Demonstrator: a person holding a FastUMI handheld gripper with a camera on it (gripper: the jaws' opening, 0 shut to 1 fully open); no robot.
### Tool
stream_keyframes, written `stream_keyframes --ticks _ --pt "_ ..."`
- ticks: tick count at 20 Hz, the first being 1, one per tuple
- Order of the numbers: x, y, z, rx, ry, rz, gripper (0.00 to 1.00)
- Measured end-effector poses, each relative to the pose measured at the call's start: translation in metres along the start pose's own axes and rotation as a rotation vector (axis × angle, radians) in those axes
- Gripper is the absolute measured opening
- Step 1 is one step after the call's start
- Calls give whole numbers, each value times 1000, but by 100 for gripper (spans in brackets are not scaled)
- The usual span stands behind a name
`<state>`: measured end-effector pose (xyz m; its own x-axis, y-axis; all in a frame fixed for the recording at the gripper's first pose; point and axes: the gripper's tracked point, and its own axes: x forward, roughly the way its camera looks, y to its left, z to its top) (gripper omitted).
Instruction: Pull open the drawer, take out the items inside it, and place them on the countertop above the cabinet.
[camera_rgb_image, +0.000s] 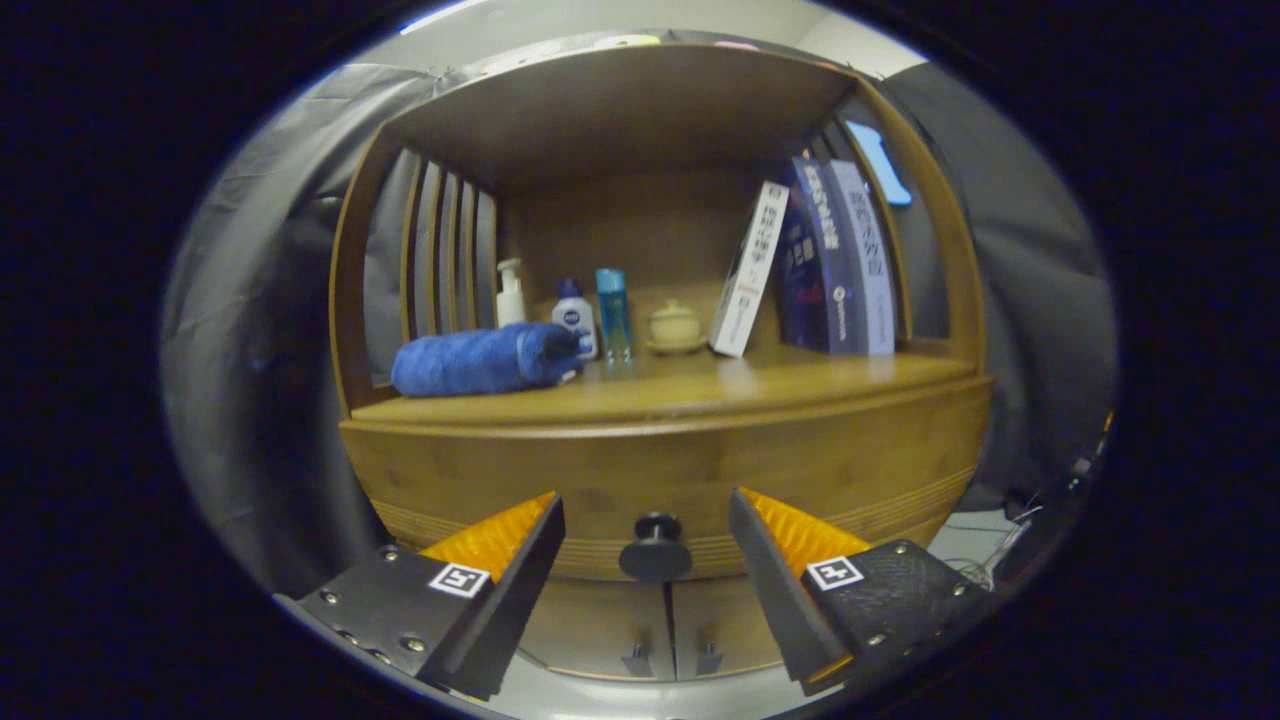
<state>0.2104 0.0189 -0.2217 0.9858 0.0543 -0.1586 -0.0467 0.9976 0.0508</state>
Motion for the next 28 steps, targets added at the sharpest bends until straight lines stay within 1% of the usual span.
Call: stream_keyframes --ticks 1,2,3,4,5,7,9,11,13,14,15,16,17,18,24,28 --pt "3 0 -7 22 7 12 81" --pt "9 -4 -8 40 7 -4 72" --pt "2 -4 -5 70 0 12 63" --pt "5 -3 -4 72 2 14 54" --pt "11 -2 -6 43 -6 10 44" --pt "15 -4 -7 -27 -18 -11 45" --pt "17 -2 -8 -74 -33 -14 45" --pt "17 -2 -9 -35 -43 -12 44" --pt "20 -2 -11 30 -18 -4 44" --pt "20 -3 -12 21 -5 -10 39" --pt "15 -4 -9 -9 -9 -23 39" --pt "18 -4 -10 -20 -15 -34 33" --pt "15 -3 -11 -17 -22 -37 27" --pt "10 -2 -12 -8 -27 -40 27" --pt "-26 -1 -15 -56 -52 -54 27" --pt "-58 -1 -22 -96 -32 -56 27"
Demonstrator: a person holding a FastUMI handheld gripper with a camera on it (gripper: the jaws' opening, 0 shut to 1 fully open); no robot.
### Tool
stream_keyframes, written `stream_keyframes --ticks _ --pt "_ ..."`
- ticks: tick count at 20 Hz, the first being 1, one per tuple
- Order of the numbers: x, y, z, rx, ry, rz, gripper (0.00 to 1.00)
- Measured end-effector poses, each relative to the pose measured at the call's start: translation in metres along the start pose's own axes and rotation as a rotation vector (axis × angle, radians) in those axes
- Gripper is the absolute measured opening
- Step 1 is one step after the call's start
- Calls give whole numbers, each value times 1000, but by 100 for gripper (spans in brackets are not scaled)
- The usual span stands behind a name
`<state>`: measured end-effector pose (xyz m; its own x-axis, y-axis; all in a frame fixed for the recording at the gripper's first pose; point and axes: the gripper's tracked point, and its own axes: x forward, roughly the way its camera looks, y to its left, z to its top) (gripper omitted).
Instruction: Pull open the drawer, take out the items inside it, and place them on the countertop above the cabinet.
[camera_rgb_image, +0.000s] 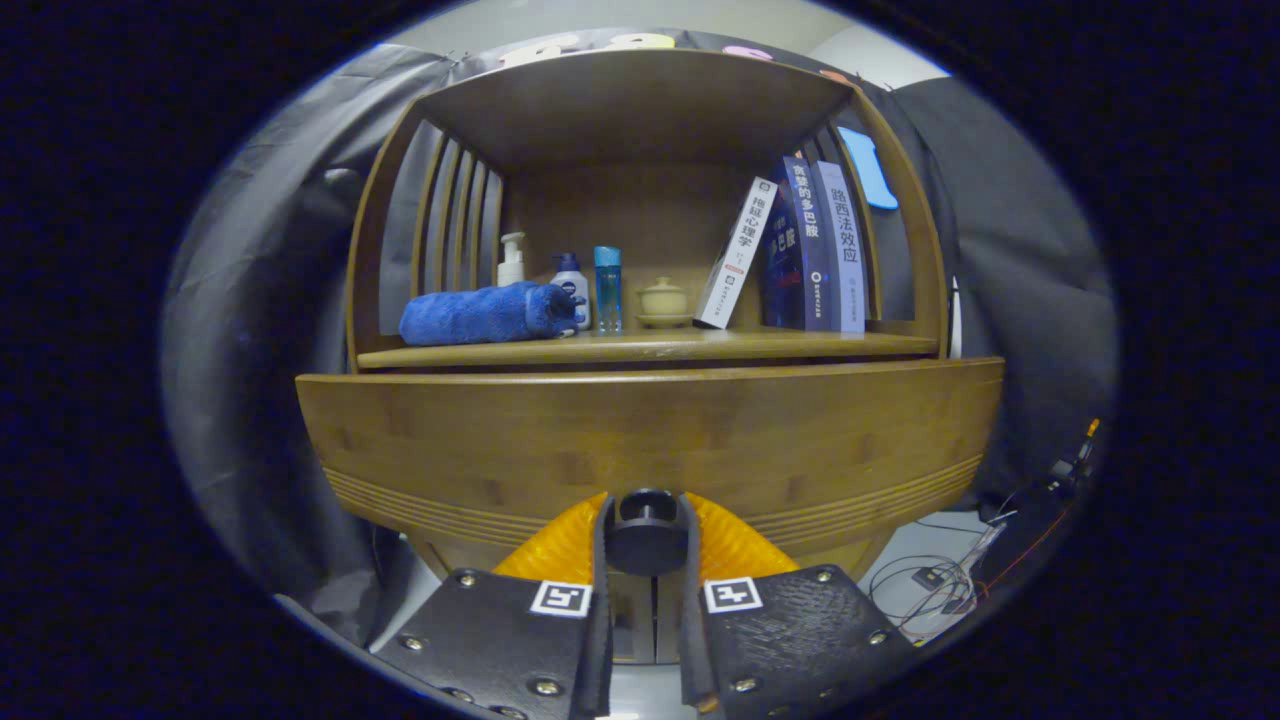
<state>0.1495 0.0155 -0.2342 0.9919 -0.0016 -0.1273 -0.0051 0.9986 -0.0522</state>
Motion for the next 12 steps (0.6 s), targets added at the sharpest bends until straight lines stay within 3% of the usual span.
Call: stream_keyframes --ticks 12 --pt "-87 -1 -23 -42 50 -36 27"
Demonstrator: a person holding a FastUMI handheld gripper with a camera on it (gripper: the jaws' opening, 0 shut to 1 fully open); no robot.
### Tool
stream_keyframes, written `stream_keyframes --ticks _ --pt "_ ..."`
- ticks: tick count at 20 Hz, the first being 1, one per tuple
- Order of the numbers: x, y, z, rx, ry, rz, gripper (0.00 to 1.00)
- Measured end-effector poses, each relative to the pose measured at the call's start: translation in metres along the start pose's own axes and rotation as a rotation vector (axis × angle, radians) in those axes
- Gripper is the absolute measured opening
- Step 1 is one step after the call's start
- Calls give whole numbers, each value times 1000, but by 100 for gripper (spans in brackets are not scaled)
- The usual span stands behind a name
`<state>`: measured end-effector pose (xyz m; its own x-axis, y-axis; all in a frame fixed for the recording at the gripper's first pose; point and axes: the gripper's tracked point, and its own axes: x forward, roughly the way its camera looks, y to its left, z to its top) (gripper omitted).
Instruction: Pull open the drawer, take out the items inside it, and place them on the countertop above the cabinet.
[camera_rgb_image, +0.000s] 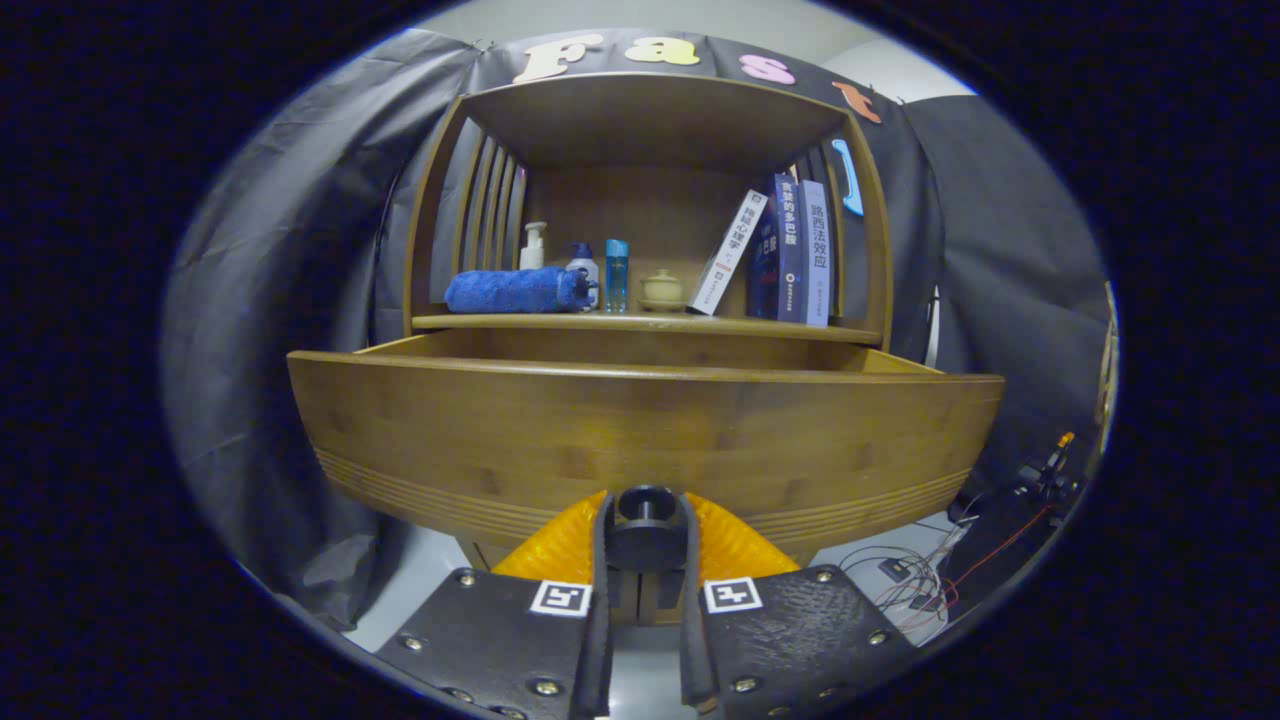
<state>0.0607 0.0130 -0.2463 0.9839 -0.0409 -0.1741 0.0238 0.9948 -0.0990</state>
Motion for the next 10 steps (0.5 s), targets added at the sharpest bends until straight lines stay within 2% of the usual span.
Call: stream_keyframes --ticks 10 --pt "-41 1 -15 22 62 46 27"
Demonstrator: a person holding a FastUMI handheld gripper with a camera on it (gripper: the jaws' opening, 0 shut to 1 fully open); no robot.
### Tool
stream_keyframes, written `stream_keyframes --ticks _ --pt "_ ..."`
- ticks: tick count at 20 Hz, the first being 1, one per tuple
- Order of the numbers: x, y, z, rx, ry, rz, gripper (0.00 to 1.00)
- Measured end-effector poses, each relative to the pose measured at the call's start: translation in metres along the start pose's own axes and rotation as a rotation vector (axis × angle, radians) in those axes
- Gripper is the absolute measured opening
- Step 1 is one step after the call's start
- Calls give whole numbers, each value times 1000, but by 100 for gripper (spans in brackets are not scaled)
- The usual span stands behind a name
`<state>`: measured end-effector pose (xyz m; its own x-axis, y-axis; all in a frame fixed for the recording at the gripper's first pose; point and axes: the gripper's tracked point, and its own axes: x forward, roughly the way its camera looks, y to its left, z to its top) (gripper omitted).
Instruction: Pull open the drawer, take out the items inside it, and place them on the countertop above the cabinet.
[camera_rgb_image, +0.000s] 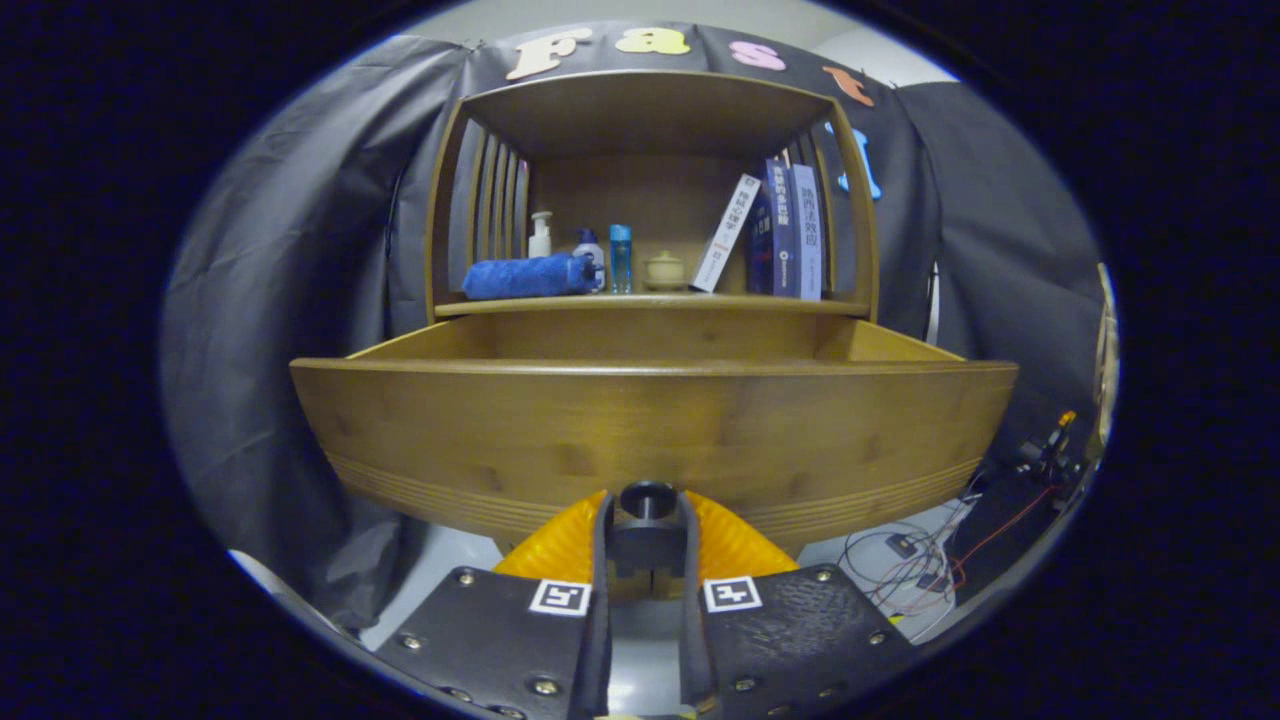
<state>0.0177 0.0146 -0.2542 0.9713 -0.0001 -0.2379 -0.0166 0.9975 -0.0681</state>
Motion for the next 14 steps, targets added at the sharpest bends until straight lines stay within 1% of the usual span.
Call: stream_keyframes --ticks 3,5,9,10,12,14 --pt "-1 -1 0 -13 -3 8 27" --pt "-11 -7 11 7 -23 -3 42" --pt "-37 -27 62 25 -130 -65 74" --pt "-41 -30 75 34 -151 -72 75" --pt "-45 -32 96 32 -179 -81 85" --pt "-43 -33 112 6 -177 -93 87"
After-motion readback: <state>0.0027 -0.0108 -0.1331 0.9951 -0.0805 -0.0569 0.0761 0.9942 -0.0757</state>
